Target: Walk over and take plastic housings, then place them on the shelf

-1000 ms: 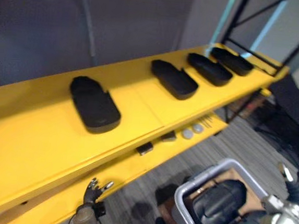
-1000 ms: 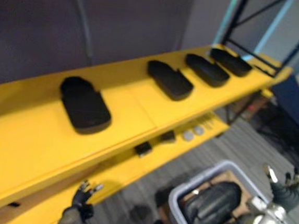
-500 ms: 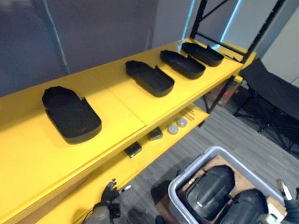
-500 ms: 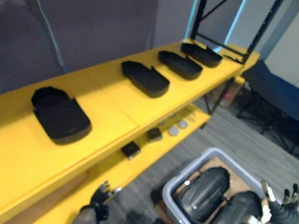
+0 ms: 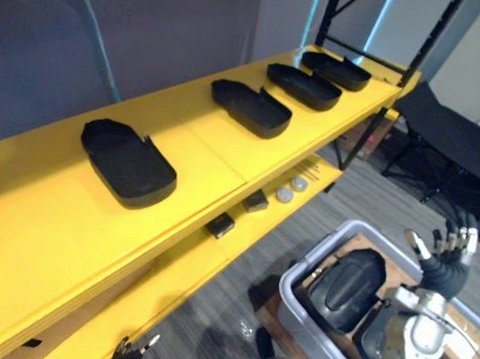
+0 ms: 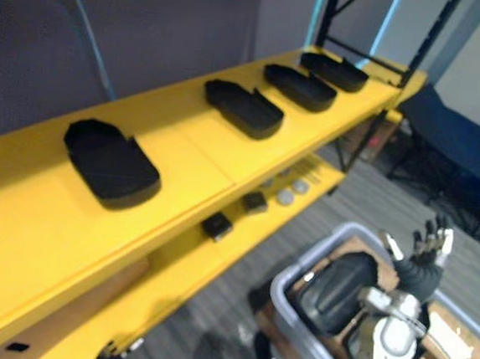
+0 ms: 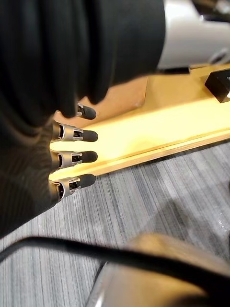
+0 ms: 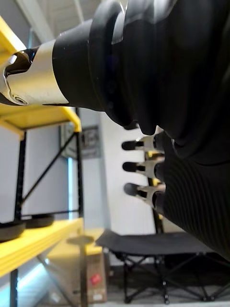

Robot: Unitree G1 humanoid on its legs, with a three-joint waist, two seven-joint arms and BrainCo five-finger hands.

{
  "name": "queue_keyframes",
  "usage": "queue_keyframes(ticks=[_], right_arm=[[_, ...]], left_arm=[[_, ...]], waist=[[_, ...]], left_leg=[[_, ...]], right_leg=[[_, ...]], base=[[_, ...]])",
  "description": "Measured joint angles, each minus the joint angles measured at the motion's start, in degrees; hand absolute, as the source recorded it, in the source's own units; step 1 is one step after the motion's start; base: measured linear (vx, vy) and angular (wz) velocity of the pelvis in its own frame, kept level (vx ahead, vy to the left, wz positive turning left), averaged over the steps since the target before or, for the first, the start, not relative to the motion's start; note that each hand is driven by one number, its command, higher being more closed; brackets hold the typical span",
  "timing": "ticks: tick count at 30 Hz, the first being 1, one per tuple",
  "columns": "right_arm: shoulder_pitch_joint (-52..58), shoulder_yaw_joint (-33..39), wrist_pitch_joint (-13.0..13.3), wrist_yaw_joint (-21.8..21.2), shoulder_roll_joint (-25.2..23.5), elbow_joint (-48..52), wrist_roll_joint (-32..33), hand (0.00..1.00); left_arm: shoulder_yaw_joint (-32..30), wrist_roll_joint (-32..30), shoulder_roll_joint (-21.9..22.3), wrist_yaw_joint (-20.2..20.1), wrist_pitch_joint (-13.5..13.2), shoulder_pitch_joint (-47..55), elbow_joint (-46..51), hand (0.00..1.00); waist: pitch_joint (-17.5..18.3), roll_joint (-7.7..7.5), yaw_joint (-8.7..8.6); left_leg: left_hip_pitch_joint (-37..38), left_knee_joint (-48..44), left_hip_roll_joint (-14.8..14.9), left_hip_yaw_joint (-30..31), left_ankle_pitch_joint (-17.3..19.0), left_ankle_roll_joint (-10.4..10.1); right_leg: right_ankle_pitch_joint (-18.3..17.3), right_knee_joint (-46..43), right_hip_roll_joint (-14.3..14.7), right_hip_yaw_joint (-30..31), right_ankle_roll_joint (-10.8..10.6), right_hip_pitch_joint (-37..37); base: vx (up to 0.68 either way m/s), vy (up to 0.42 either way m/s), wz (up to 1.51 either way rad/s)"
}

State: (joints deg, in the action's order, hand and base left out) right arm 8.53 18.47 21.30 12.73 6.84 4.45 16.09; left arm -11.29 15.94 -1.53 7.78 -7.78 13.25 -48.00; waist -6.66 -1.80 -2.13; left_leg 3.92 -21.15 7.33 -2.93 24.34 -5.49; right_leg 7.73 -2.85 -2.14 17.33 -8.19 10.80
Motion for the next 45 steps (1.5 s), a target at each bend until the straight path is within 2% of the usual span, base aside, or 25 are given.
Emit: queue_keyframes(ticks=[4,8,11,13,14,15,16,17,18,20,22,23,25,26,27,28,29,30,31,32,35,37,40,43,45], right_arm=[[0.45,0.57,0.0,-0.01,0.38,0.1,0.09,0.0],[1.46,0.66,-0.19,1.31,2.11,0.13,1.32,0.0],[1.71,0.66,-0.17,2.08,2.14,0.94,1.7,0.0],[2.27,0.63,0.04,1.51,1.86,2.27,1.64,0.0],[2.66,0.71,0.07,0.66,1.87,2.92,1.62,0.0],[3.15,0.74,0.03,0.36,1.87,3.5,1.55,0.0],[4.19,1.19,0.04,-0.46,1.88,4.45,1.39,0.0],[4.39,1.23,0.06,-0.98,2.05,4.77,1.16,0.0],[4.38,1.19,0.07,-1.37,2.05,4.93,1.15,0.0],[4.12,1.04,0.29,-1.83,2.11,5.38,1.03,0.0],[3.38,0.33,0.19,-1.93,2.19,5.24,1.07,0.0],[2.63,-0.27,0.0,-2.43,2.38,4.62,1.1,0.0],[-0.92,-2.7,-1.47,-2.99,3.07,0.6,1.04,0.0],[-2.27,-2.94,-1.6,-2.99,3.07,-1.64,1.0,0.0],[-3.42,-2.77,-1.88,-2.96,4.24,-4.05,0.89,0.0],[-3.89,-2.77,-2.07,-2.96,4.19,-5.23,0.54,0.0],[-3.48,-2.69,-2.61,-2.86,4.21,-6.41,-0.14,0.0],[-3.5,-2.8,-3.07,-2.91,4.12,-7.54,-0.16,0.0],[-3.62,-3.2,-3.61,-2.97,4.08,-7.79,-0.16,0.0],[-3.9,-3.51,-3.93,-2.99,4.21,-7.79,-0.14,0.0],[-5.33,-3.53,-4.85,-3.03,4.43,-7.88,-0.12,0.0],[-5.58,-3.4,-5.76,-2.71,5.2,-8.7,-0.07,0.0],[-7.41,-3.18,-6.92,0.69,5.54,-10.56,-0.23,0.0],[-7.75,-0.91,-8.32,5.45,5.52,-10.7,-0.88,0.0],[-8.18,1.25,-9.16,7.61,5.56,-12.06,-0.91,0.0]], left_arm=[[0.25,-0.67,1.18,-0.05,-2.3,-2.99,0.02,0.0],[3.23,-5.32,1.5,-0.01,-4.17,-6.8,2.66,0.0],[6.2,-5.67,0.3,-0.05,-4.12,-9.97,6.8,0.0],[6.64,-5.78,-0.39,0.02,-3.52,-11.05,9.14,0.0],[6.27,-5.76,-0.53,0.17,-3.03,-11.26,9.29,0.0],[6.06,-5.7,-0.53,0.23,-2.75,-11.08,9.32,0.0],[5.41,-5.34,-0.37,0.52,-1.84,-11.02,9.23,0.0],[5.1,-5.11,-0.1,0.88,-1.75,-10.31,9.1,0.0],[5.0,-5.11,-0.15,0.98,-1.66,-9.64,8.96,0.0],[4.36,-5.11,-0.82,0.93,-1.65,-6.6,8.6,0.0],[2.83,-5.06,-0.94,0.95,-1.72,-4.88,8.34,0.0],[2.03,-4.98,-1.6,0.95,-2.04,-4.08,7.61,0.0],[-0.35,-4.6,-1.58,0.88,-2.15,-3.99,1.65,0.0],[-0.91,-4.51,-1.46,0.86,-2.25,-3.91,-0.08,0.0],[-1.13,-4.45,-1.03,0.74,-2.71,-2.72,-0.48,0.0],[-1.41,-4.45,-0.92,0.73,-3.21,-2.16,-0.55,0.0],[-1.44,-4.46,-2.08,0.71,-4.39,-0.96,-0.4,0.0],[-1.63,-4.46,-3.87,0.58,-5.21,0.31,-0.36,0.0],[-2.29,-4.46,-5.32,0.54,-5.66,1.06,-0.39,0.0],[-3.32,-4.45,-6.22,0.48,-5.86,1.4,-0.44,0.0],[-3.87,-2.25,-6.26,0.38,-5.89,0.99,-0.5,0.0],[-3.6,-2.16,-4.06,-0.03,-5.93,-0.02,-0.39,0.0],[-1.62,-0.02,-1.72,-0.34,-5.98,-0.51,-0.36,0.0],[-0.41,-0.01,-2.47,-0.33,-6.42,-1.18,-0.18,0.0],[1.35,0.52,-2.98,-0.49,-6.71,-1.45,-0.15,0.0]], waist=[[-0.44,0.74,-0.18],[-0.93,1.38,-0.01],[-4.08,1.16,-0.21],[-5.55,0.84,-0.19],[-6.2,0.18,-0.17],[-6.25,0.08,0.0],[-6.37,-0.38,-0.34],[-6.53,-0.14,-0.26],[-6.49,-0.19,-0.19],[-6.11,-0.37,0.1],[-5.72,-0.75,0.75],[-5.11,-1.8,1.41],[-4.97,-1.63,2.07],[-4.79,-1.91,2.09],[-4.3,0.39,2.94],[-4.36,0.4,3.13],[-4.06,0.16,3.01],[-3.56,-0.46,3.12],[-2.96,-1.52,3.75],[-2.45,-2.4,3.94],[-3.62,-1.7,4.2],[-4.72,-0.59,3.56],[-6.75,-0.95,3.65],[-9.24,-1.83,3.82],[-9.88,-1.54,3.91]], left_leg=[[-0.14,1.56,0.0,0.69,-0.95,-0.34],[-0.5,1.6,0.15,1.05,-1.12,-0.5],[-0.92,-4.33,0.68,0.23,1.17,-0.07],[-0.53,-8.69,1.34,-2.64,4.71,0.77],[0.16,-10.06,1.09,-4.78,5.43,1.62],[0.13,-10.13,1.18,-5.96,5.46,1.83],[0.2,-8.98,1.09,-7.94,4.44,3.1],[0.38,-8.01,1.68,-10.58,3.54,3.36],[0.71,-7.54,1.98,-11.64,3.17,3.39],[2.24,-4.05,2.79,-14.85,0.88,3.3],[2.0,-2.77,3.13,-16.31,-0.5,2.82],[1.41,-3.13,2.83,-16.35,-0.69,2.62],[-2.64,-6.68,1.87,-11.85,-3.61,6.11],[-3.94,-4.07,-0.09,-8.54,-3.05,6.4],[-3.85,2.74,0.91,-6.06,-6.52,3.74],[-3.9,2.69,1.17,-6.69,-6.95,3.46],[-3.56,3.37,1.18,-6.13,-7.61,2.92],[-3.41,3.68,1.75,-6.61,-8.1,2.07],[-3.86,3.44,2.14,-6.85,-8.36,1.23],[-4.44,3.56,2.98,-6.78,-8.83,0.38],[-5.14,3.82,5.46,-6.58,-10.23,-1.94],[-6.26,3.8,6.1,-5.23,-10.99,-2.78],[-6.92,6.85,6.16,-5.66,-13.52,-3.36],[-6.93,9.45,5.58,-5.83,-15.23,-3.5],[-7.05,9.69,5.29,-6.23,-15.6,-3.68]], right_leg=[[0.25,1.09,-0.49,-1.22,0.33,-0.03],[0.26,0.92,-0.42,-1.83,0.29,0.35],[0.61,-3.54,1.12,-1.56,-0.14,1.2],[0.67,-6.75,2.39,-3.89,-0.05,2.5],[1.88,-6.49,2.29,-5.56,3.18,2.63],[1.64,-5.19,1.76,-6.78,7.74,2.64],[-2.82,-5.47,0.25,-11.56,13.51,3.58],[-4.42,-11.58,-1.18,-15.39,11.35,6.51],[-4.97,-15.17,-1.32,-16.88,10.82,7.27],[-8.98,-24.88,-3.01,-21.06,9.03,6.15],[-10.85,-27.74,-4.8,-22.36,9.37,3.88],[-10.68,-25.37,-4.94,-22.74,7.82,2.89],[-7.15,-19.17,-3.4,-23.18,9.96,2.33],[-4.45,-14.59,-2.77,-22.31,8.7,1.15],[-2.72,-8.79,-1.34,-20.82,8.14,-0.74],[-5.56,-12.07,-1.84,-20.82,9.07,-0.56],[-10.66,-17.94,-3.87,-21.69,8.73,-0.65],[-10.99,-17.36,-5.57,-22.03,7.7,-2.25],[-9.53,-13.99,-5.79,-21.48,4.93,-3.89],[-9.58,-11.59,-4.87,-22.25,4.11,-4.52],[-9.5,-6.58,-2.51,-24.11,2.85,-6.28],[-9.07,-5.05,-1.36,-25.43,3.03,-6.7],[-9.41,-4.26,-1.08,-25.76,3.63,-3.77],[-7.43,-3.54,-1.78,-27.31,3.89,-2.68],[-6.11,-2.07,-1.91,-27.24,3.94,-2.76]], base=[[0.0,-0.035,0.09],[0.01,-0.016,0.04],[-0.04,0.022,-0.33],[-0.13,0.041,-0.88],[-0.15,0.061,-0.94],[-0.19,0.109,-0.93],[-0.19,0.12,-0.91],[-0.18,0.125,-0.88],[-0.13,0.081,-0.86],[-0.07,0.019,-0.65],[0.12,-0.055,-0.55],[0.17,-0.173,-0.93],[-0.03,-0.191,-0.8],[-0.17,-0.065,-0.62],[-0.01,-0.003,-0.59],[0.2,0.068,-0.32],[0.38,0.037,-0.09],[0.3,-0.031,-0.13],[0.19,-0.15,-0.28],[0.07,-0.259,-0.27],[-0.01,-0.245,-0.11],[-0.08,-0.162,0.12],[-0.12,-0.089,-0.1],[-0.1,-0.028,-0.07],[0.0,0.02,-0.1]])
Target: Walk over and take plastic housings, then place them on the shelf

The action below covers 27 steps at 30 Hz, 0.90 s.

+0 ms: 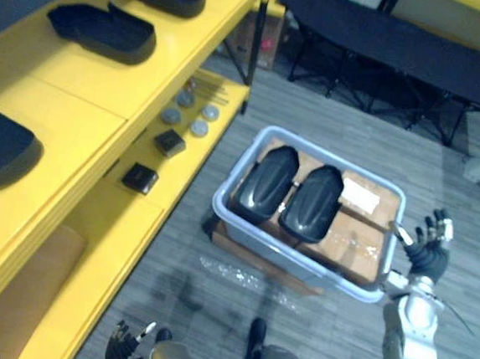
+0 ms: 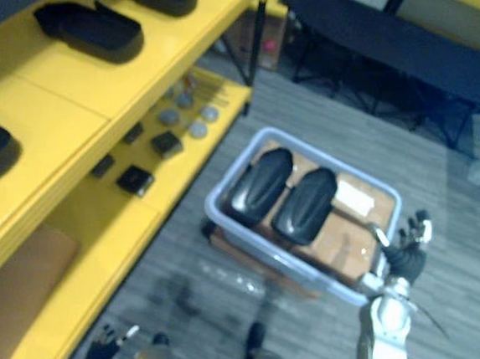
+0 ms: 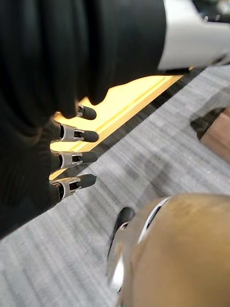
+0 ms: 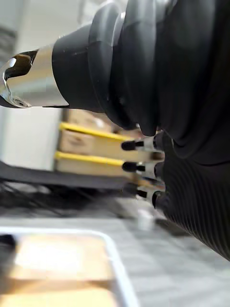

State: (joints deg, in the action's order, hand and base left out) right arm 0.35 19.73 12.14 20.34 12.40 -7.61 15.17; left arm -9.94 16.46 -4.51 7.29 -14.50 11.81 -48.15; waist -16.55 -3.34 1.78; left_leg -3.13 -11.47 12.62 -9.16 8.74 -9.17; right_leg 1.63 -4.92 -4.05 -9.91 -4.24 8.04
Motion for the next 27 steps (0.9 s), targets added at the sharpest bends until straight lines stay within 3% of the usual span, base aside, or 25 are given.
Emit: queue_keyframes(ticks=[3,7,9,17,23,27], right_arm=[[-4.08,2.39,-2.01,1.49,1.64,-7.37,1.24,0.0],[-11.8,2.34,-2.39,2.06,4.72,-15.73,5.81,0.0],[-17.68,2.23,-2.35,2.42,6.72,-21.43,7.2,0.0],[-31.81,-3.63,-2.35,3.37,16.34,-36.77,8.81,0.0],[-38.5,-6.71,-2.46,3.71,19.49,-42.3,8.52,0.0],[-42.19,-7.81,-5.18,6.06,21.07,-45.83,7.46,0.0]], left_arm=[[2.93,0.06,-0.28,-0.11,-0.34,-1.13,1.25,0.0],[6.7,0.99,-0.64,-0.25,-1.28,-5.24,2.88,0.0],[7.58,1.12,-1.03,-0.28,-2.09,-6.67,3.7,0.0],[9.08,5.28,-1.64,-1.44,-2.97,-7.96,1.95,0.0],[10.9,6.06,-2.41,-2.11,-3.86,-8.1,-2.0,0.0],[11.37,6.2,-2.37,-2.91,-3.89,-8.17,-2.57,0.0]], waist=[[-1.03,0.73,-0.17],[-5.58,1.26,-0.22],[-8.45,1.55,0.71],[-9.93,3.98,3.7],[-11.91,5.45,4.91],[-12.48,6.33,5.59]], left_leg=[[-0.94,-0.31,-1.41,-0.35,-0.18,0.56],[-4.49,-2.52,-3.65,0.82,0.26,1.71],[-7.47,-5.31,-4.36,1.91,0.95,2.78],[-16.38,-12.02,-7.18,5.4,2.36,4.7],[-20.25,-15.33,-8.46,6.84,2.81,5.48],[-21.96,-16.33,-8.64,7.8,2.77,5.54]], right_leg=[[2.5,1.65,-0.98,0.64,-0.59,0.08],[4.79,2.79,-2.83,0.78,-1.64,1.77],[6.3,3.86,-3.48,0.54,-2.12,2.47],[9.18,5.29,-6.1,-1.41,-3.42,5.87],[9.78,5.09,-7.37,-3.1,-3.84,7.27],[9.93,4.89,-7.45,-4.02,-3.78,8.02]], base=[[0.04,0.064,-0.1],[-0.06,0.097,0.07],[-0.09,0.082,0.13],[-0.07,0.078,0.19],[-0.07,0.056,0.15],[-0.03,0.002,0.11]])
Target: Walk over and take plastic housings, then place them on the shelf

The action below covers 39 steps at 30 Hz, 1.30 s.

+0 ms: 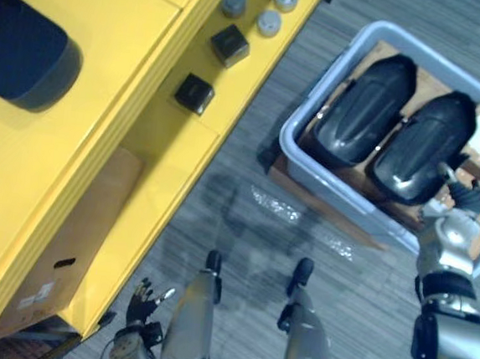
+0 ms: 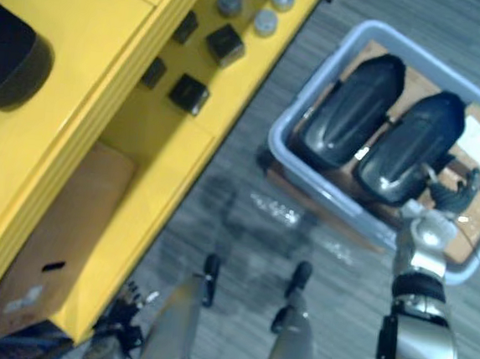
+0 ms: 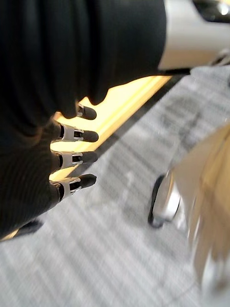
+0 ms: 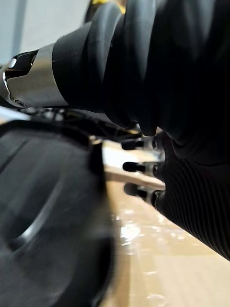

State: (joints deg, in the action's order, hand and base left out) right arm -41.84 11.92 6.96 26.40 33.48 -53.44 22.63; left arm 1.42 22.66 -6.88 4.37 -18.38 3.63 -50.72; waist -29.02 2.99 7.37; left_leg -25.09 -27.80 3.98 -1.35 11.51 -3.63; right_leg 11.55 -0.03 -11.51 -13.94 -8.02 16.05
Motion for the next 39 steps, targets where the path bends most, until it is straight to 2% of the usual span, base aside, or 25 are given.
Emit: queue_keyframes(ticks=[5,7,10,13,18,21,22,24,28,30,33,39], right_arm=[[-2.59,-0.23,-3.02,7.54,0.9,-4.62,-0.67,0.0],[-3.13,-0.08,-3.54,11.22,2.7,-6.38,-1.18,0.0],[-5.11,0.09,-3.92,14.59,3.12,-7.54,-1.85,0.0],[-6.38,0.13,-5.36,17.66,3.62,-8.36,-3.06,0.0],[-7.65,0.21,-7.36,17.26,5.32,-9.54,-3.19,0.0],[-8.37,0.18,-8.75,13.88,6.66,-10.78,-4.41,0.0],[-8.67,0.18,-9.75,11.95,7.66,-11.12,-5.52,1.0],[-8.86,0.15,-10.86,9.73,8.94,-11.34,-6.84,1.0],[-8.8,0.11,-13.65,8.11,11.31,-13.98,-10.2,1.0],[-8.82,0.06,-16.46,5.35,13.34,-15.04,-13.23,1.0],[-8.58,0.06,-18.8,2.16,15.08,-15.31,-17.37,1.0],[-8.82,-2.56,-22.04,-0.47,15.89,-15.75,-24.84,1.0]], left_arm=[[2.33,0.09,-0.29,-0.35,-0.45,-0.3,-0.22,0.0],[3.64,1.82,-0.21,-0.36,-0.66,-1.08,-1.02,0.0],[3.97,2.32,-0.17,-0.45,-0.79,-1.55,-1.99,0.0],[4.58,4.01,-0.07,-0.44,-1.09,-1.58,-2.2,0.0],[6.2,4.58,-0.05,-0.41,-1.21,-2.0,-2.46,0.0],[6.33,6.22,0.23,-0.62,-1.08,-2.1,-2.59,0.0],[6.33,6.26,0.28,-0.65,-1.11,-2.13,-2.61,0.0],[6.33,6.26,0.29,-0.74,-1.18,-2.2,-2.72,0.0],[6.33,6.27,0.41,-1.02,-1.69,-2.92,-3.9,0.0],[6.46,6.25,0.44,-1.07,-1.7,-3.24,-3.96,0.0],[6.5,6.26,0.45,-1.03,-1.74,-3.28,-3.98,0.0],[6.66,6.25,0.44,-1.05,-2.24,-3.28,-3.94,0.0]], waist=[[-0.24,0.47,0.72],[-0.6,1.3,1.19],[-0.65,1.58,1.23],[-0.9,2.06,1.27],[-1.28,3.33,1.36],[-1.51,3.83,1.5],[-1.57,3.94,1.56],[-1.57,3.96,1.68],[-1.57,4.07,1.79],[-1.57,4.07,2.31],[-1.58,4.07,2.27],[-1.57,4.07,2.43]], left_leg=[[-0.22,0.23,-0.27,0.36,-0.04,0.06],[-0.95,0.14,-0.6,0.55,-0.16,0.25],[-1.99,0.01,-0.77,0.44,-0.32,0.45],[-2.01,-0.06,-0.9,0.48,-0.32,0.46],[-2.87,-0.09,-1.33,0.11,-0.48,0.71],[-3.22,0.11,-1.34,-0.1,-0.64,0.87],[-3.24,0.31,-1.4,-0.07,-0.76,0.85],[-3.24,1.2,-1.69,0.0,-1.35,0.91],[-3.42,2.46,-2.14,1.09,-2.42,0.71],[-3.41,3.37,-2.22,1.14,-3.07,0.6],[-3.39,4.53,-2.42,1.6,-4.13,0.34],[-3.15,5.5,-1.73,2.15,-4.87,-0.05]], right_leg=[[-0.01,-0.3,-0.21,-0.23,0.01,0.22],[-0.01,-0.6,-0.53,-0.39,0.01,0.81],[-0.01,-1.19,-0.75,-0.32,0.01,2.15],[-0.01,-1.35,-0.89,-0.37,0.01,2.17],[-0.01,-2.0,-1.51,-0.26,0.01,3.43],[-0.02,-2.19,-1.61,-0.21,0.01,4.06],[-0.02,-2.21,-1.67,-0.24,0.01,4.15],[-0.1,-2.53,-1.99,-0.52,0.06,4.53],[-0.98,-4.02,-2.54,-2.15,0.39,5.1],[-1.74,-5.23,-2.85,-2.22,0.48,5.93],[-2.21,-6.16,-3.17,-2.76,0.67,6.61],[-2.4,-6.37,-2.72,-3.23,0.94,6.62]], base=[[0.0,-0.004,0.03],[0.0,0.018,0.06],[0.0,0.0,0.0],[0.0,0.0,0.0],[0.0,0.003,-0.01],[0.0,0.001,-0.01],[0.0,0.0,0.0],[0.0,-0.007,0.07],[-0.01,-0.02,0.17],[-0.03,-0.018,0.06],[-0.02,-0.03,0.09],[-0.01,-0.039,0.03]])
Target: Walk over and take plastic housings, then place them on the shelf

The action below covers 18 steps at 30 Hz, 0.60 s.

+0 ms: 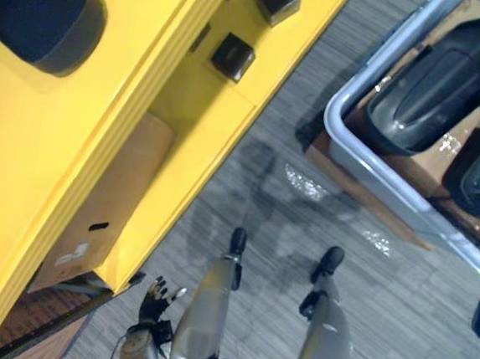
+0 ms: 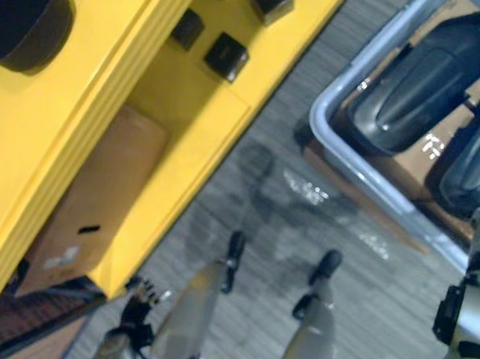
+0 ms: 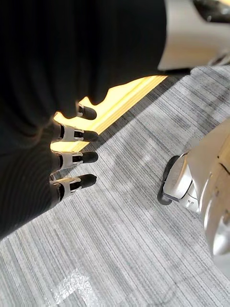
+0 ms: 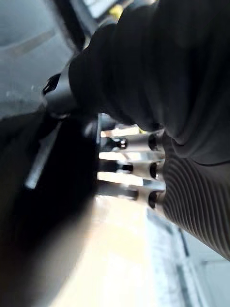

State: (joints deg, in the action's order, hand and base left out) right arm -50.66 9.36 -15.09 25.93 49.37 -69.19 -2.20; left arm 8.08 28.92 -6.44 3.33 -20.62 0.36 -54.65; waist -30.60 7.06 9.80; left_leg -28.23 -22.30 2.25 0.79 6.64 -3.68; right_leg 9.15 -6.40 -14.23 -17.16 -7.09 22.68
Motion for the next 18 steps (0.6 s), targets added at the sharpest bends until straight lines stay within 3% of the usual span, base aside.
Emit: queue_keyframes(ticks=[2,7,13,18], right_arm=[[-0.34,-1.63,-2.07,-1.18,-0.24,-0.04,-7.17,1.0],[-0.55,-3.91,-4.94,-2.32,-0.96,-0.19,-15.44,1.0],[-0.41,-5.22,-3.91,-2.15,-2.3,-0.13,-16.63,1.0],[0.45,-7.68,-2.43,-1.33,-3.21,5.96,-16.61,1.0]], left_arm=[[0.14,0.0,0.0,0.01,-0.25,0.0,0.02,0.0],[1.27,0.04,-0.41,0.19,-0.54,0.0,0.63,0.0],[1.69,0.83,-1.04,-0.1,-0.91,0.3,3.3,0.0],[1.75,2.75,0.21,0.07,-1.04,0.75,12.14,0.0]], waist=[[0.0,0.0,0.17],[0.0,0.0,0.29],[0.02,-0.06,-0.23],[-0.06,-0.75,-1.86]], left_leg=[[0.11,0.07,0.2,0.05,-0.08,-0.13],[1.01,0.53,0.28,0.1,-0.27,-0.21],[3.34,1.97,0.33,0.06,-0.73,-0.37],[6.06,3.08,0.9,-0.31,-0.79,-0.5]], right_leg=[[-0.07,-0.06,0.2,-0.01,0.12,-0.04],[-0.08,-0.01,0.25,-0.09,0.13,-0.73],[-0.01,1.06,0.49,-0.27,0.14,-2.94],[1.34,4.36,1.52,-0.4,0.29,-6.39]], base=[[-0.01,-0.03,-0.02],[0.0,-0.006,0.0],[0.0,0.0,0.0],[0.01,-0.015,-0.05]])
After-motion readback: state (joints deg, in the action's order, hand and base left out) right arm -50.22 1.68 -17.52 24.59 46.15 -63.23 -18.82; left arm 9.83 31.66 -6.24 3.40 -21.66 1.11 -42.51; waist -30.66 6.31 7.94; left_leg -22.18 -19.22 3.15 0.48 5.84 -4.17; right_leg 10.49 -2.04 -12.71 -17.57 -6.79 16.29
